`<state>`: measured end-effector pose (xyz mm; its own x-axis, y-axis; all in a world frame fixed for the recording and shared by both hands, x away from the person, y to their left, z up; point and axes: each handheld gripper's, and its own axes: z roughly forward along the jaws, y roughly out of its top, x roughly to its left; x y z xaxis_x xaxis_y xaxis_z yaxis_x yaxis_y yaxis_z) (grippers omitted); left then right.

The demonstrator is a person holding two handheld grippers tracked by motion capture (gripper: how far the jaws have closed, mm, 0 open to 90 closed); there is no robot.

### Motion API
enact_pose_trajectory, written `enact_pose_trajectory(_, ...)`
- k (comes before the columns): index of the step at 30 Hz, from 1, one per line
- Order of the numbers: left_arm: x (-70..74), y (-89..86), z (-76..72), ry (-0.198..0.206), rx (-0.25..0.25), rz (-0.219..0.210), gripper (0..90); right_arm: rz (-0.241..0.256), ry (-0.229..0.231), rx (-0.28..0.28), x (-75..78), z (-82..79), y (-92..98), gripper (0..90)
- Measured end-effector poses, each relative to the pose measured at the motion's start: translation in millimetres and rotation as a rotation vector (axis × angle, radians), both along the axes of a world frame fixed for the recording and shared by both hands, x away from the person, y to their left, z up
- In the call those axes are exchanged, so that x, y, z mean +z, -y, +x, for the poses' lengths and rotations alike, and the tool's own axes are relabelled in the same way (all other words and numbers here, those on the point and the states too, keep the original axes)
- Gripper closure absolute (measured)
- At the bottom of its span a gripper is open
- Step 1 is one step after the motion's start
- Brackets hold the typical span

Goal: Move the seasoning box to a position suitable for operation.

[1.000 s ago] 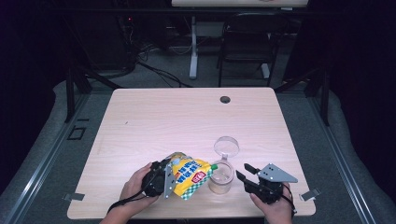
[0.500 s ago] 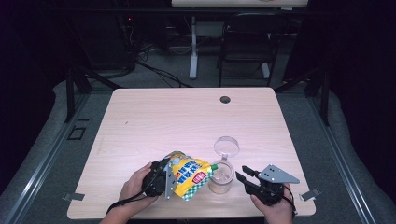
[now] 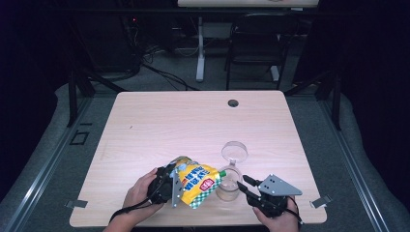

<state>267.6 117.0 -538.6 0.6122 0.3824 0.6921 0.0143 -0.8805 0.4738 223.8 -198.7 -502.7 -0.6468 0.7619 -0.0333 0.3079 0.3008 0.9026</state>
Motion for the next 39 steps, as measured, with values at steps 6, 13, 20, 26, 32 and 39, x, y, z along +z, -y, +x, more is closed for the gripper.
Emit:
enact_pose_trajectory(6, -0.4, 1.8, 0.8, -0.007, -0.003, -0.013, 58.4, -0.041, -0.010, 0.031, 3.9, 5.8, -8.3, 67.9)
enact_pose_trajectory(13, 1.0, 0.2, 2.2, -0.019, 0.004, -0.028, 58.4, -0.078, -0.045, 0.069, 16.8, 24.4, -15.3, 68.9)
enact_pose_trajectory(20, 1.8, -2.5, 5.5, -0.013, 0.022, -0.025, 58.4, -0.126, -0.028, 0.096, 25.6, 40.9, -22.2, 69.9)
enact_pose_trajectory(26, 3.1, -0.5, 6.4, -0.026, 0.032, -0.039, 58.4, -0.120, -0.045, 0.123, 17.2, 37.8, -21.1, 67.7)
enact_pose_trajectory(32, 7.0, 5.7, 5.1, -0.017, 0.028, -0.035, 58.4, -0.137, 0.008, 0.118, 14.9, 27.6, -20.6, 64.3)
enact_pose_trajectory(39, 11.3, 6.2, 4.3, -0.019, 0.020, -0.024, 58.4, -0.137, 0.070, 0.115, 14.4, 20.1, -25.9, 64.5)
